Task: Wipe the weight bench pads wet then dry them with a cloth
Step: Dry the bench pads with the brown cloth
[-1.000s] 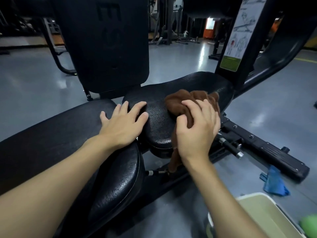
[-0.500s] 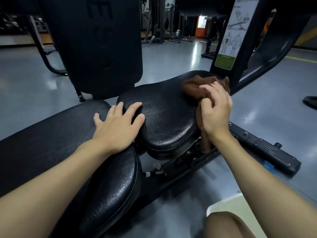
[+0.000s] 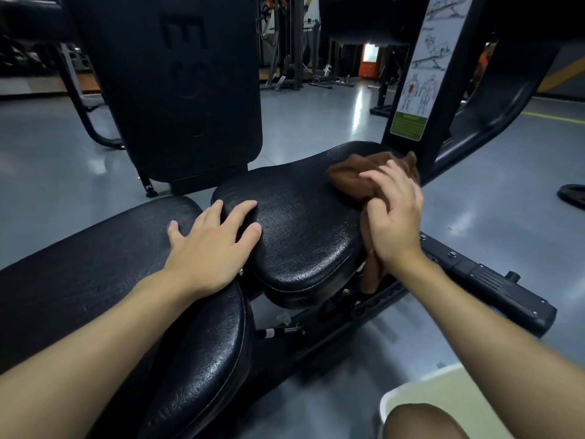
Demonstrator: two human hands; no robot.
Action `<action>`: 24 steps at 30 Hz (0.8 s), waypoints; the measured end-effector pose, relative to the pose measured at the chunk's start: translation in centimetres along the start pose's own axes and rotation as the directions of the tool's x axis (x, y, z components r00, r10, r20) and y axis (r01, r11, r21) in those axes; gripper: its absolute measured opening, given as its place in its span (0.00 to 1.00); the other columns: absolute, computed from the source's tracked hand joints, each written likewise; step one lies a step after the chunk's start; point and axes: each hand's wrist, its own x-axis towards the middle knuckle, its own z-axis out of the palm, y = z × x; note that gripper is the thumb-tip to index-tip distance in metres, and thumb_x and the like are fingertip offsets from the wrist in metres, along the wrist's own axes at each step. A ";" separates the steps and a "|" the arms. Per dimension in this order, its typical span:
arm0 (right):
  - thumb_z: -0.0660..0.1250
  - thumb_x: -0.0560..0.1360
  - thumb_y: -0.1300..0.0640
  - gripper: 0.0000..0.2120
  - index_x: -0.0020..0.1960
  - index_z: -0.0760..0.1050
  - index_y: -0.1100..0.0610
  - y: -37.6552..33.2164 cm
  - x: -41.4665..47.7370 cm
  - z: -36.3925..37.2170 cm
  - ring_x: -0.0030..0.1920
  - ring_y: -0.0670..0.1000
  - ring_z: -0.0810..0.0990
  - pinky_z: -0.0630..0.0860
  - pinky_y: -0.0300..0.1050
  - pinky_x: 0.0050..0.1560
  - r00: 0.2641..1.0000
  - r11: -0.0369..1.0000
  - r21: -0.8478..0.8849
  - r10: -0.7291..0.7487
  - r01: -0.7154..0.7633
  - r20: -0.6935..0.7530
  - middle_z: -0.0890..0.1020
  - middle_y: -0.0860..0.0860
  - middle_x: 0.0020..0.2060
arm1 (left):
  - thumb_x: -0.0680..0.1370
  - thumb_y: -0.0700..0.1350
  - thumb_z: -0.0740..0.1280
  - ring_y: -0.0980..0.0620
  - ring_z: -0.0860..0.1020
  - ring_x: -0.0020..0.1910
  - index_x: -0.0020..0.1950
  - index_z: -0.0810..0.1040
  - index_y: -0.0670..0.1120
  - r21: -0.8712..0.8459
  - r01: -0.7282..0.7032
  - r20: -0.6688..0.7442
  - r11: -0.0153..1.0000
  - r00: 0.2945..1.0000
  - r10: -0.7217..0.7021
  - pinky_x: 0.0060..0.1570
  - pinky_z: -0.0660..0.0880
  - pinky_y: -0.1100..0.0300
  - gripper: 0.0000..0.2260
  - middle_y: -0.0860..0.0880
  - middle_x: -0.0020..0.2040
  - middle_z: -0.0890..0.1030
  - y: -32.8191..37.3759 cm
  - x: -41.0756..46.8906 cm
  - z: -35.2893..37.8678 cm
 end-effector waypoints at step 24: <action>0.56 0.76 0.42 0.27 0.74 0.61 0.41 1.2 7.6 -2.0 0.69 0.66 0.63 0.65 0.63 0.68 0.888 0.852 -0.500 0.344 -0.158 0.305 0.60 0.57 0.74 | 0.67 0.74 0.66 0.47 0.68 0.72 0.77 0.62 0.58 -0.244 0.180 0.278 0.953 0.954 -0.110 0.65 0.68 0.55 0.42 0.52 0.74 0.68 2.4 6.5 -4.7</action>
